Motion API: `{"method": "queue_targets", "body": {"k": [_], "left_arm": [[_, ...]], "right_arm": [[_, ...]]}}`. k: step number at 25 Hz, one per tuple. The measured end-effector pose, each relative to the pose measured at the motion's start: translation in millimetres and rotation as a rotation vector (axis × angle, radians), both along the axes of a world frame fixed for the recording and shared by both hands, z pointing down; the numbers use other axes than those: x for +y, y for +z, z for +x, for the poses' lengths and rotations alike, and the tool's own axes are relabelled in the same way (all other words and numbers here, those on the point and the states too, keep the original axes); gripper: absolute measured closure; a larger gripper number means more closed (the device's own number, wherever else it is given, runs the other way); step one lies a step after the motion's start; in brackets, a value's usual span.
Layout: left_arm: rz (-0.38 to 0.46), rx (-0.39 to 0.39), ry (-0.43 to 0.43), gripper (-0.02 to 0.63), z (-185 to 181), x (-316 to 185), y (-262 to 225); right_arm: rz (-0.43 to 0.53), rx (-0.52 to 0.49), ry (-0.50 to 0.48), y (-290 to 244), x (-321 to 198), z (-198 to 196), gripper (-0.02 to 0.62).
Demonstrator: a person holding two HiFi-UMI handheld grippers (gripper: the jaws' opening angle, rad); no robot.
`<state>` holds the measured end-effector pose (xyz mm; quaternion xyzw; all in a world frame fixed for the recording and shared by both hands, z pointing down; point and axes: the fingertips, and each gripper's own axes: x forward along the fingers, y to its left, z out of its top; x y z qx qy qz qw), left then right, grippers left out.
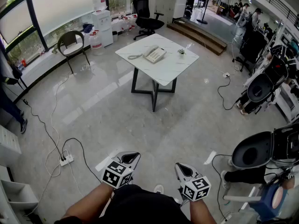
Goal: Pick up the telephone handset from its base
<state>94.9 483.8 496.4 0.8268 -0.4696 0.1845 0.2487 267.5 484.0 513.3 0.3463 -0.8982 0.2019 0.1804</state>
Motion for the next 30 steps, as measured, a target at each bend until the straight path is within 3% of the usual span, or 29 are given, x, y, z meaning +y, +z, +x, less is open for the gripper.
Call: {"method": "queue_targets", "body": {"k": [22,26,30], "left_arm": [[0.007,0.000,0.020,0.601,-14.3,-11.5,-0.9],[0.007,0.005,0.017,0.601,-22.5,-15.1,4.9],[0.006,0.016,0.016,0.601,-34.6,-12.1,9.4]], "right_arm": [[-0.026,-0.026,0.008,2.7,-4.2,-18.4,0.595],[-0.038,-0.071,0.020,4.2,-8.3,-26.1,0.595],[-0.004,-0.080,0.024,2.1,-8.9,-40.5,0.594]]}}
